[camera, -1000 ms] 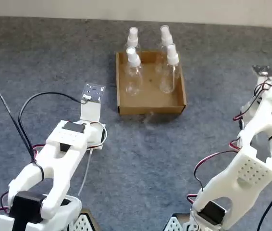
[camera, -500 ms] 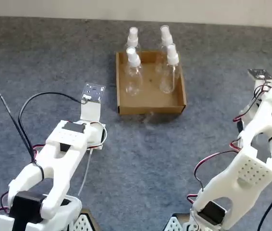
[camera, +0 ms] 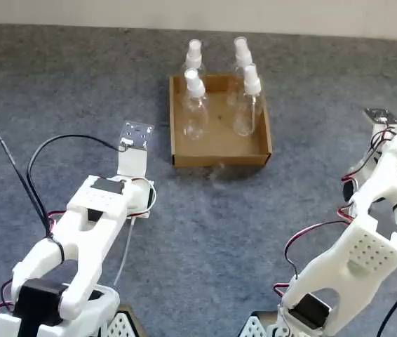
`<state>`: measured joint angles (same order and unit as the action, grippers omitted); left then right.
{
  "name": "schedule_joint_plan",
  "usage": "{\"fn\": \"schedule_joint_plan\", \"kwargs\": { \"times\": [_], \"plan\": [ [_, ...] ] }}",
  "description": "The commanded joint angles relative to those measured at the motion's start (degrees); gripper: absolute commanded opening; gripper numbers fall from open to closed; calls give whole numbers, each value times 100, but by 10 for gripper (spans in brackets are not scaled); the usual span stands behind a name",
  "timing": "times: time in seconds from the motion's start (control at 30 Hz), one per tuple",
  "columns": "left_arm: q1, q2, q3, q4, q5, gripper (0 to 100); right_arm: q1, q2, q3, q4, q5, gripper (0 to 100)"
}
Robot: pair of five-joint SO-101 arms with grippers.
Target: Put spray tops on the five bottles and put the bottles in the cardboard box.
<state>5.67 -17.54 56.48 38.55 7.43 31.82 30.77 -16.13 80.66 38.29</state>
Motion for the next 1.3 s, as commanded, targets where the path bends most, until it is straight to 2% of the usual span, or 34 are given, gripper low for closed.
{"fn": "schedule_joint_plan", "kwargs": {
  "times": [0.0,0.13,0.33,0.5,0.6,0.8,1.0,1.1,1.27],
  "plan": [
    [-92,-75,-40,53,-44,5,-22,-435,-127,163,-325,73],
    [-330,-92,-189,114,-44,5,-365,-1288,-242,602,-659,69],
    [-523,-92,-1095,1108,-44,5,-1218,-2967,-92,646,-1442,34],
    [-611,-119,-1982,1714,-44,4,-2255,-4532,945,382,-2013,33],
    [-673,-505,-2440,2022,-53,4,-2958,-5631,2044,-251,-2330,33],
    [-611,-2149,-3011,2382,-44,4,-4215,-7442,4532,-1886,-2848,31],
    [40,-3046,-4092,2400,-9,4,-5516,-8980,6782,-3705,-3147,30],
    [444,-2958,-4901,2382,-9,4,-5912,-9534,7749,-4558,-3147,29],
    [1147,-2580,-6044,2356,0,4,-5930,-10026,8743,-5297,-3103,4]
  ]
}}
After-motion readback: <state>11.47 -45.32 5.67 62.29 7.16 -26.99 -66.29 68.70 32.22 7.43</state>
